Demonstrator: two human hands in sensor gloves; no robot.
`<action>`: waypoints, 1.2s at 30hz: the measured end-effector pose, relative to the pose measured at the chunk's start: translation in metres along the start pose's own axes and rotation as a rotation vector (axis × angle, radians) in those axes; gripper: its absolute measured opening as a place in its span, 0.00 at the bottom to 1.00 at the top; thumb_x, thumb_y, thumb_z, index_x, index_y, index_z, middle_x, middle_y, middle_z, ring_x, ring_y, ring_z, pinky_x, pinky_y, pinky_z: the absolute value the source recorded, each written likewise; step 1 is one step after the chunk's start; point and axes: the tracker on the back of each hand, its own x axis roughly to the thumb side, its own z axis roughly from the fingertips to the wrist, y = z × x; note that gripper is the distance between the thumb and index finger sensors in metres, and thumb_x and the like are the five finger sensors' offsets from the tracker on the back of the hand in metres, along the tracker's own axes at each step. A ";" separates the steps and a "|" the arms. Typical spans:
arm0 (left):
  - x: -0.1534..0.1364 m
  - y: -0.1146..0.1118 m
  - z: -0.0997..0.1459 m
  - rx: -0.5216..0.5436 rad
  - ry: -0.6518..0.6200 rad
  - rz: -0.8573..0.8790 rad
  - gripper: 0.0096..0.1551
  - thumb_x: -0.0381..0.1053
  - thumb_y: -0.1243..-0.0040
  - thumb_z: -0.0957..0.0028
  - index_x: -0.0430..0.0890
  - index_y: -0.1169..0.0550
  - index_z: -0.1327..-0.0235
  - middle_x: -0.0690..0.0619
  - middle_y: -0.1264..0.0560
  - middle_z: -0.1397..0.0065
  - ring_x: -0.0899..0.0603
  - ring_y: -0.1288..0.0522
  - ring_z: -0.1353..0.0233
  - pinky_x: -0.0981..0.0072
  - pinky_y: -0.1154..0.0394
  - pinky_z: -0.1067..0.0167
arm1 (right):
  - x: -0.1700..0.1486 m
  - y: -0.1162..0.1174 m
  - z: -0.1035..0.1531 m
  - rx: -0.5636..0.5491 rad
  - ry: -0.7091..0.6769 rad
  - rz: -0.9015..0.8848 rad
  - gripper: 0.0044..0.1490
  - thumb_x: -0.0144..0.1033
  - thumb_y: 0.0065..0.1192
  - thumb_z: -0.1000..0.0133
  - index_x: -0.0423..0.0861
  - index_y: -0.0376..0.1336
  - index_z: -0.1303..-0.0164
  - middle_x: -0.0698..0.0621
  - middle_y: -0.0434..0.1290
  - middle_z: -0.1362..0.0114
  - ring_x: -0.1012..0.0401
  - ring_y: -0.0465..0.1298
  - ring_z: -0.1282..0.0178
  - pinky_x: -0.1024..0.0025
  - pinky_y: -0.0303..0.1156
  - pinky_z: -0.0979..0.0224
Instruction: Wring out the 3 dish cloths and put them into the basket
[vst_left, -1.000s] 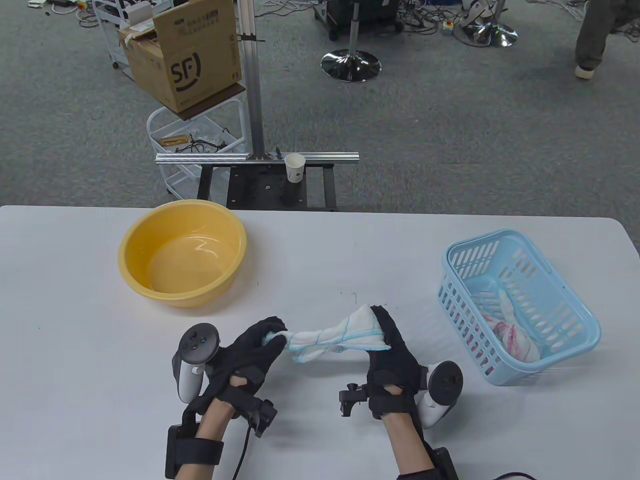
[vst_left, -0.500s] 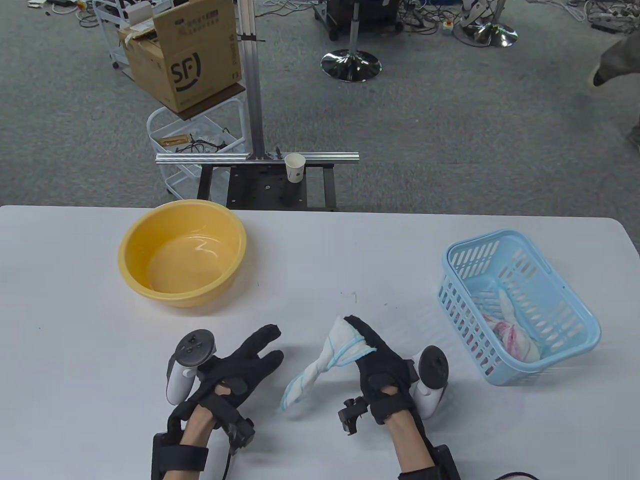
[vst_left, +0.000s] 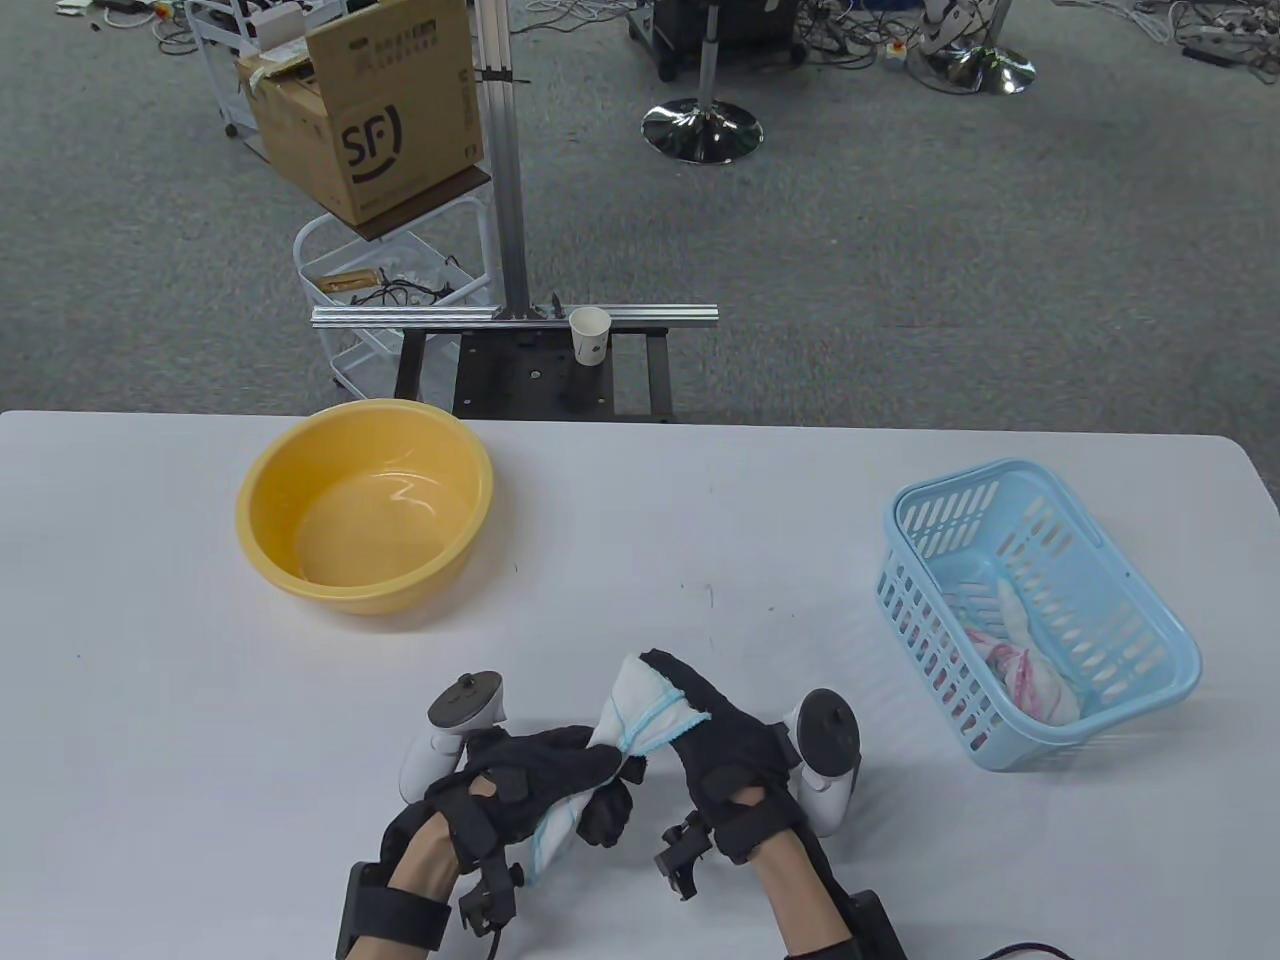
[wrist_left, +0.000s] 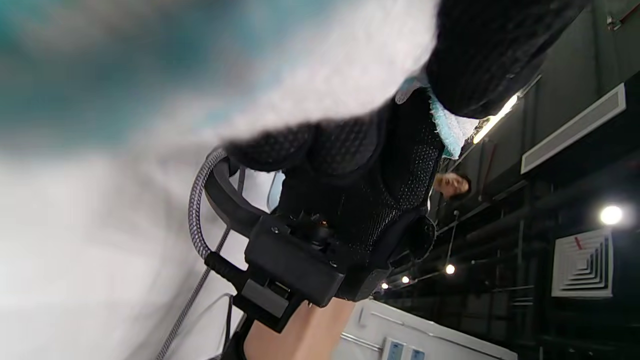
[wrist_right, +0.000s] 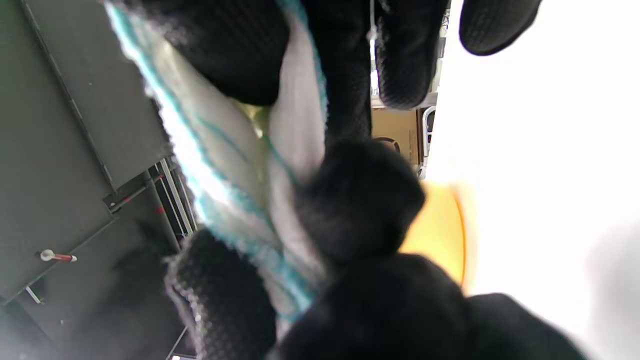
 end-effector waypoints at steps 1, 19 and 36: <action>0.000 0.001 0.001 0.014 0.015 -0.022 0.35 0.65 0.32 0.50 0.45 0.20 0.37 0.58 0.14 0.53 0.47 0.14 0.53 0.49 0.21 0.45 | 0.000 0.000 0.000 -0.002 -0.004 0.016 0.31 0.37 0.64 0.40 0.49 0.60 0.25 0.44 0.75 0.28 0.40 0.66 0.22 0.33 0.59 0.25; 0.020 0.006 0.018 0.385 0.173 -0.589 0.34 0.59 0.29 0.56 0.45 0.18 0.38 0.56 0.14 0.58 0.46 0.15 0.57 0.47 0.23 0.47 | -0.011 -0.007 -0.002 0.221 0.198 0.164 0.34 0.46 0.69 0.42 0.42 0.66 0.30 0.37 0.77 0.35 0.39 0.76 0.36 0.37 0.68 0.32; 0.055 -0.043 0.017 0.555 -0.058 -1.242 0.42 0.58 0.24 0.61 0.56 0.24 0.29 0.54 0.11 0.62 0.43 0.14 0.61 0.46 0.21 0.49 | -0.020 -0.014 0.001 -0.037 0.271 0.085 0.42 0.59 0.67 0.46 0.33 0.72 0.42 0.48 0.89 0.75 0.54 0.87 0.76 0.50 0.82 0.61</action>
